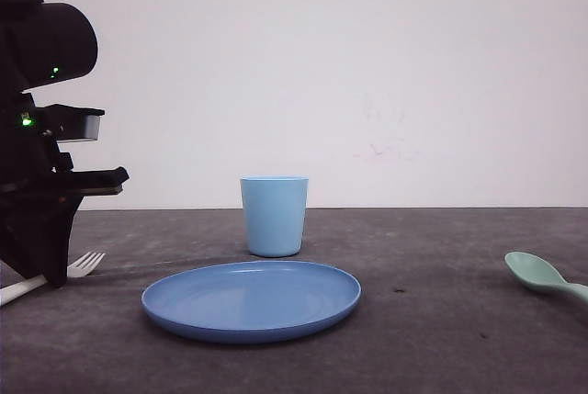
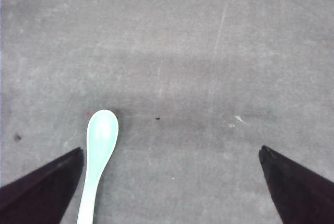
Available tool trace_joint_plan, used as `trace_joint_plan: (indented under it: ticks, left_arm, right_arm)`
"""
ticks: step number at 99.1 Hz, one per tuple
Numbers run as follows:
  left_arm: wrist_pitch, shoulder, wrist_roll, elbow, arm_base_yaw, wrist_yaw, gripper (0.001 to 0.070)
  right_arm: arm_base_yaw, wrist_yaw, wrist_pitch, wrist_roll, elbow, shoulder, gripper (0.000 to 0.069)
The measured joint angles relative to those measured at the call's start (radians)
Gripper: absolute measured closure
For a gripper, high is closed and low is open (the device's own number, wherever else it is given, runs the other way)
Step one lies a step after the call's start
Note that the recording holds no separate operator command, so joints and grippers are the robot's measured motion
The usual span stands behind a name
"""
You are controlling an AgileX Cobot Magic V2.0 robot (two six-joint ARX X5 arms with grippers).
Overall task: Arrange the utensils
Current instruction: 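Lower the left gripper onto the white fork and grasp it, then lift the white fork with the left gripper over the blue cup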
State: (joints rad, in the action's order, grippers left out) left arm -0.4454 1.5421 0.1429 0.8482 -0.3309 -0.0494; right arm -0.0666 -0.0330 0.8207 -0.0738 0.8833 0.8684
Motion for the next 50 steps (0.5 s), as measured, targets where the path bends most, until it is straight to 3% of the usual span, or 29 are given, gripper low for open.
trace_joint_plan:
  ticks: [30,50]
  left_arm:
    - [0.018,-0.099,0.0,0.014,-0.022,0.0,0.0664]
    - [0.161,-0.211,0.0,0.072,-0.05,0.037,0.0664]
  right_arm:
    - [0.0,0.0,0.0,0.0,0.0,0.0,0.0011]
    - [0.0,0.0,0.0,0.0,0.0,0.0,0.0011]
